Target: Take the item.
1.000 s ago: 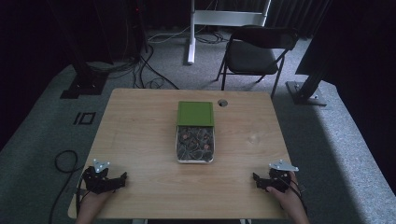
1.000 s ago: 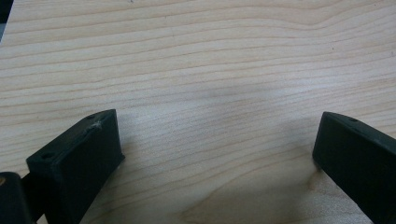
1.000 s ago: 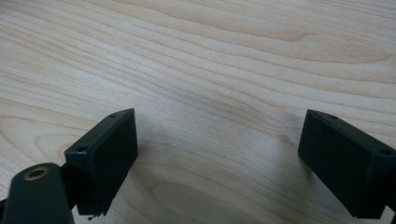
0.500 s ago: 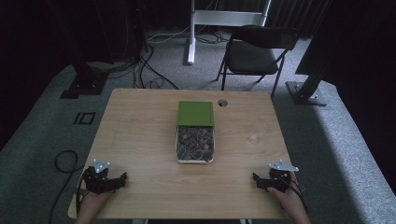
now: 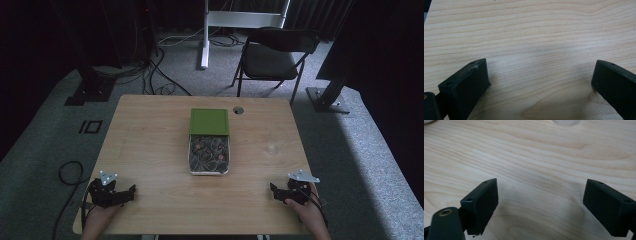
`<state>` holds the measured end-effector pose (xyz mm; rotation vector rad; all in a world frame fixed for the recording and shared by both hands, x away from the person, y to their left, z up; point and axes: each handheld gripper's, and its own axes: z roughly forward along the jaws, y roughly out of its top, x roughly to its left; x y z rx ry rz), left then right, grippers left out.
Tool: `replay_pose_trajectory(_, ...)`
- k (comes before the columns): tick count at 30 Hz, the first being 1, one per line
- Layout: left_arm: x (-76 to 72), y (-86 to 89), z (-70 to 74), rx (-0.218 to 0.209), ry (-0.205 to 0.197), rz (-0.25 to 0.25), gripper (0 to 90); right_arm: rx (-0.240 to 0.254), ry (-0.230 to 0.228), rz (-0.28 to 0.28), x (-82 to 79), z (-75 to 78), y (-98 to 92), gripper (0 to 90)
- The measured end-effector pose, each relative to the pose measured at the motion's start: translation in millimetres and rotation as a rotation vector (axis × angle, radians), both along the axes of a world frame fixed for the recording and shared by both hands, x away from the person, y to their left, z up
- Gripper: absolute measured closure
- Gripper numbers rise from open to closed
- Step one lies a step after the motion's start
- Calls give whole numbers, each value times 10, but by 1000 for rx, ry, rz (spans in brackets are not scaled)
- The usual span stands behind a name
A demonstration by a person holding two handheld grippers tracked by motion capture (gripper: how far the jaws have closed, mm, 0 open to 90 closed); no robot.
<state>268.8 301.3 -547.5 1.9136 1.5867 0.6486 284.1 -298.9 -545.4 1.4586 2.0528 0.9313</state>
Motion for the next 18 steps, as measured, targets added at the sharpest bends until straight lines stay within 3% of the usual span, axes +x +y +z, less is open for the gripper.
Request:
replay_pose_trajectory(5, 0, 1, 0, 0, 0, -1, 17, 23, -8, -4, 5, 53, 32, 125)
replay_pose_trajectory(18, 1, 2, 0, 0, 0, -2, 16, 23, -36, 26, 4, 185, 117, 124)
